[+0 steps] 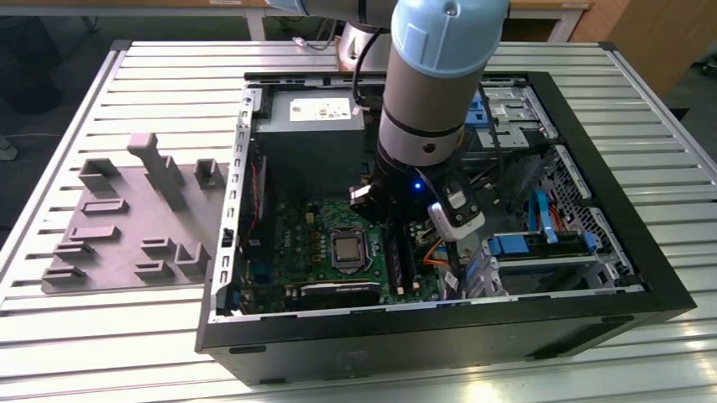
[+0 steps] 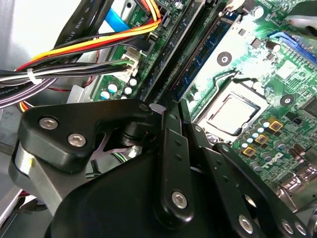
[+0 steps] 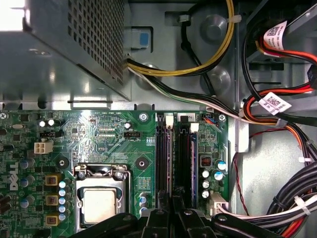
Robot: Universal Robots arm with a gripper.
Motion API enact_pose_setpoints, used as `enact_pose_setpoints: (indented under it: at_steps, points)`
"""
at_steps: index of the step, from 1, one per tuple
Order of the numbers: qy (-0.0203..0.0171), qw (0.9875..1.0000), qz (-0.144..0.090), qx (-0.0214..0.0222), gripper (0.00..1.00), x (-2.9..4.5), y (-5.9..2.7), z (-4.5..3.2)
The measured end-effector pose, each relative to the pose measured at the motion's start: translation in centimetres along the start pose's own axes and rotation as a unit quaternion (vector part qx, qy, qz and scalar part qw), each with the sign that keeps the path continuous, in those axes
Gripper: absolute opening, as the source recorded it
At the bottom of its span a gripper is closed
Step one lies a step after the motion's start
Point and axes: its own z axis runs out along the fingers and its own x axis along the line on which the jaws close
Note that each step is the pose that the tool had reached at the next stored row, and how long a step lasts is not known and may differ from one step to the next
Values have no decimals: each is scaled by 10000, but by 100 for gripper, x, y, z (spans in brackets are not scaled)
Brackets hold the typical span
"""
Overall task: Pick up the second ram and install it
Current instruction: 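Insert the second ram into the second slot, then press down the second ram until it locks into place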
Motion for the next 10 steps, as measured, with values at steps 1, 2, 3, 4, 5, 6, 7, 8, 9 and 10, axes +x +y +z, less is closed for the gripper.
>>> enact_pose_setpoints:
  at_steps: [1, 2, 3, 4, 5, 6, 7, 8, 9, 10]
  points:
    - [0, 10000, 0, -1, 14, 0, 0, 1]
    - [0, 10000, 0, -1, 15, 0, 0, 1]
    - [0, 10000, 0, -1, 15, 0, 0, 1]
    - [0, 10000, 0, -1, 21, 0, 0, 1]
    - [0, 10000, 0, -1, 21, 0, 0, -1]
    - [0, 10000, 0, 0, 21, 0, 0, -7]
    - [0, 10000, 0, -1, 21, 0, 0, -18]
    - [0, 10000, 0, 0, 21, 0, 1, -32]
    - [0, 10000, 0, 0, 21, 1, 1, -53]
    - [0, 10000, 0, 0, 21, 1, 2, -76]
